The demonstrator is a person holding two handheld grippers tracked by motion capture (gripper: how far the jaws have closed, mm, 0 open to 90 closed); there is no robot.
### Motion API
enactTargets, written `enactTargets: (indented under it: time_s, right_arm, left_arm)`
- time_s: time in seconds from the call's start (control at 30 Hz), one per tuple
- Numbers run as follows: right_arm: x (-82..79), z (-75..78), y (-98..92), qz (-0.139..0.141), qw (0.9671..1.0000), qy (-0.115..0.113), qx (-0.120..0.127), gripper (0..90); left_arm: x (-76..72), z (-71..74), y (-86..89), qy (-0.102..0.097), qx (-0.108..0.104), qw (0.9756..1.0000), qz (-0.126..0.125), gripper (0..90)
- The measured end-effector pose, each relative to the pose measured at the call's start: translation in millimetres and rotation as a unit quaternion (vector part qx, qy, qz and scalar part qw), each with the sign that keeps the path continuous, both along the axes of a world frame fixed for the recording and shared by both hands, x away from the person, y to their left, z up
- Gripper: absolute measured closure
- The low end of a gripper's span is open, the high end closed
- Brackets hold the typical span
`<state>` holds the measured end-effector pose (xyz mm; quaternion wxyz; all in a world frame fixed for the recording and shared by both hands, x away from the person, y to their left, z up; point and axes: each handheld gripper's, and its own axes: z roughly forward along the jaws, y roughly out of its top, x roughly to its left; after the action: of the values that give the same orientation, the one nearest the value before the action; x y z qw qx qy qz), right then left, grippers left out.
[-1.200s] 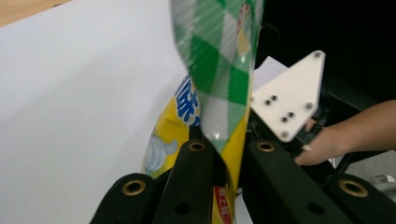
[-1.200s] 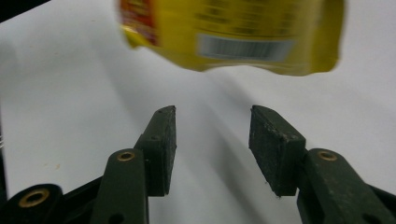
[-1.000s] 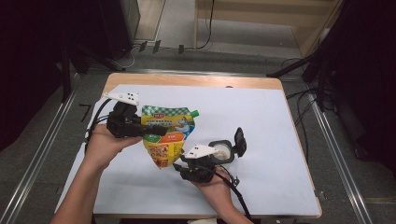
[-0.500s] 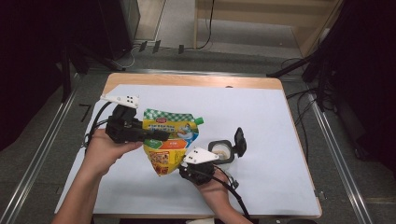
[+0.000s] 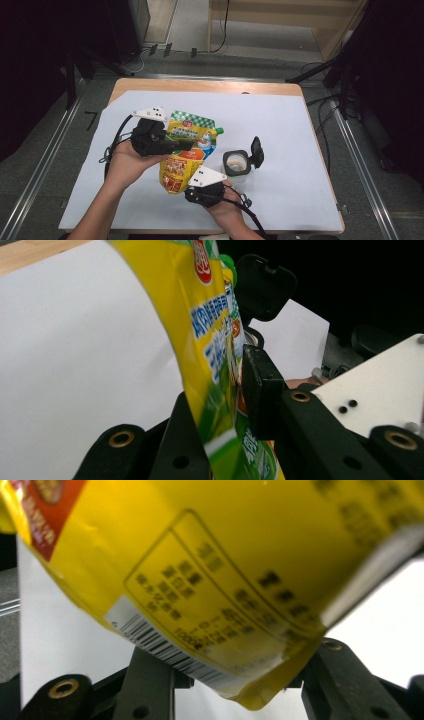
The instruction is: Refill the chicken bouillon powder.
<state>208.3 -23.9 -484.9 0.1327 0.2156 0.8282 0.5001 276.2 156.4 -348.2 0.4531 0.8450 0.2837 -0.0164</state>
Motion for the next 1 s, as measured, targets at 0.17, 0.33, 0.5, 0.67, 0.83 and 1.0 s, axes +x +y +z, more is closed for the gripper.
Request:
enactTargets:
  time_s: [0.17,0.33,0.5,0.67,0.83,1.0]
  right_arm:
    - [-6.2,5.9,1.5,0.015,0.9999,0.0,0.002,61.3]
    - [-8.9,7.1,0.7,0.015,0.9997,0.017,0.008,60.9]
    - [-15.2,11.0,0.0,0.022,0.9994,0.025,0.011,60.3]
    - [-18.2,12.7,-0.9,0.026,0.9992,0.027,0.013,59.7]
    - [-22.9,13.9,-0.4,0.033,0.9989,0.031,0.016,57.7]
    - [-26.0,16.6,0.2,0.036,0.9986,0.033,0.019,56.7]
  left_arm:
    - [-0.3,-3.9,-8.3,0.004,0.0,1.0,-0.007,82.0]
    - [1.1,-6.9,-13.6,0.013,0.003,0.9999,-0.007,82.0]
    - [2.1,-9.3,-21.6,0.017,0.007,0.9998,-0.011,81.5]
    - [2.4,-11.1,-30.5,0.021,0.017,0.9996,-0.01,80.0]
    - [4.2,-14.7,-40.0,0.032,0.029,0.999,-0.014,76.6]
    - [5.6,-16.9,-46.5,0.044,0.028,0.9985,-0.015,74.0]
